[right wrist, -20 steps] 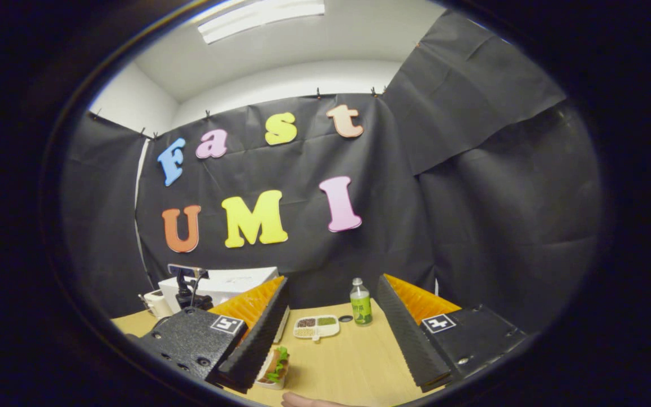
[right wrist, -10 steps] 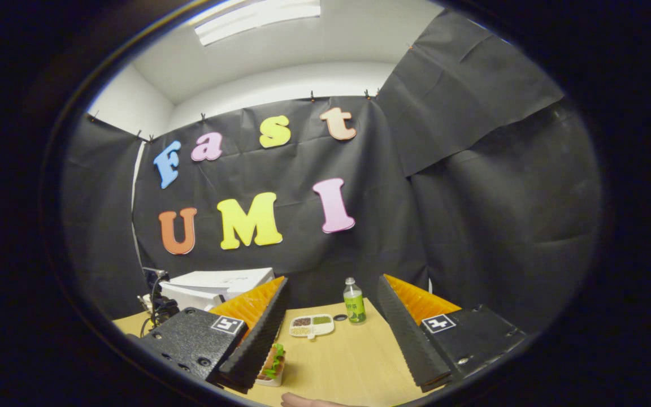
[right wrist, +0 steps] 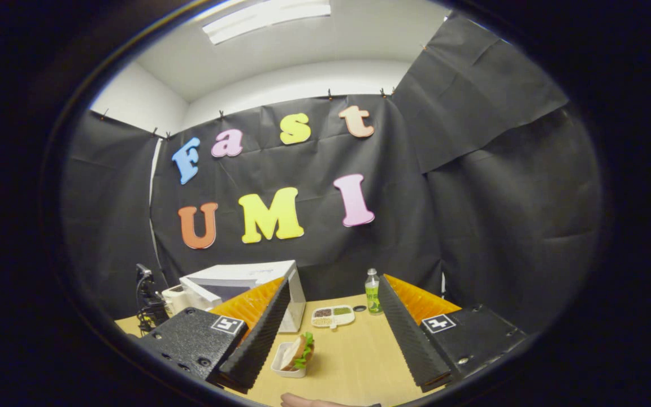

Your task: Open the microwave oven with the left hand, put the food in, and close the microwave oven.

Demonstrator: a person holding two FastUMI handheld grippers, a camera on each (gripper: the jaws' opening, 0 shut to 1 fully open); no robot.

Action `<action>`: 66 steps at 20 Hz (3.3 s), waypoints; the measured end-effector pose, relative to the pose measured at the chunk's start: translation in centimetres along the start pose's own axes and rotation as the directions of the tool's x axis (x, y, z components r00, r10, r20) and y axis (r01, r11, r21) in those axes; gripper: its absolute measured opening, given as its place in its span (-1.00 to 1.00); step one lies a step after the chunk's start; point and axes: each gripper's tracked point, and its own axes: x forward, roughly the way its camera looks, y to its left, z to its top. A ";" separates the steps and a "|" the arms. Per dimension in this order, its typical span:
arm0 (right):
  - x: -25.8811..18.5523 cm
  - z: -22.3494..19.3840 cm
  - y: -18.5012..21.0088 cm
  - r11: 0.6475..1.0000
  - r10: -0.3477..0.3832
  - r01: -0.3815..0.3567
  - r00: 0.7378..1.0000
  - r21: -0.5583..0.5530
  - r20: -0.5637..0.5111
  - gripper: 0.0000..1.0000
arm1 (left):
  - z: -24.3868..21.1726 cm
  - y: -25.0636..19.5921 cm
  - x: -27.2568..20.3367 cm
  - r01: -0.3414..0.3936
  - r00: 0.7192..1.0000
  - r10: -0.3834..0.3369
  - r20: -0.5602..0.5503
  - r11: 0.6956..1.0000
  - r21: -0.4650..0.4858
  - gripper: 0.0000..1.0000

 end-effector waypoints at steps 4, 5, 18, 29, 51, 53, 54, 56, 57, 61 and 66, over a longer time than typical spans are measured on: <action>-1.2 0.3 1.3 1.000 0.017 -0.017 1.000 -0.008 0.005 0.80 | -0.5 2.5 -4.6 -0.034 0.999 0.034 -0.013 0.999 0.005 -0.90; -1.4 0.4 1.8 1.000 0.025 -0.025 1.000 -0.007 0.008 0.80 | -0.7 3.3 -5.6 -0.049 0.999 0.049 -0.012 0.999 0.011 -0.90; 0.1 -1.1 6.2 0.994 0.086 -0.088 0.996 -0.059 -0.040 0.98 | -1.3 15.1 -25.2 -0.490 0.871 0.489 -0.052 0.872 -0.009 0.70; 10.0 -5.8 3.2 0.987 0.025 -0.071 0.954 -0.144 -0.299 0.99 | 7.5 14.2 -22.3 -0.523 0.852 0.524 -0.006 0.848 -0.091 0.91; 12.0 -26.2 6.6 0.867 0.491 -0.143 0.083 0.478 -0.867 -0.20 | 13.8 9.7 -16.4 -0.506 0.858 0.510 0.060 0.860 -0.068 0.91; 11.5 -25.2 6.5 0.876 0.468 -0.183 0.110 0.445 -0.877 -0.44 | 14.0 9.3 -16.2 -0.485 0.869 0.491 0.065 0.870 -0.086 0.91; 11.2 -24.5 6.5 0.884 0.450 -0.205 0.133 0.420 -0.883 -0.29 | 13.8 9.4 -16.4 -0.480 0.871 0.486 0.065 0.873 -0.088 0.91; 10.8 -23.2 6.7 0.896 0.418 -0.244 0.181 0.371 -0.890 -0.47 | 13.4 9.8 -16.8 -0.482 0.871 0.487 0.059 0.872 -0.088 0.91; 10.6 -22.5 6.9 0.899 0.406 -0.261 0.203 0.350 -0.891 -0.30 | 13.3 10.0 -17.1 -0.481 0.871 0.487 0.060 0.872 -0.091 0.91; 9.2 -19.9 8.2 0.910 0.357 -0.322 0.284 0.262 -0.890 -0.31 | 12.6 10.7 -18.1 -0.465 0.880 0.472 0.059 0.880 -0.099 0.91; 8.0 -17.7 10.1 0.903 0.233 -0.429 0.427 0.031 -0.874 -0.30 | 12.1 11.4 -19.6 -0.449 0.886 0.457 0.082 0.888 -0.097 0.91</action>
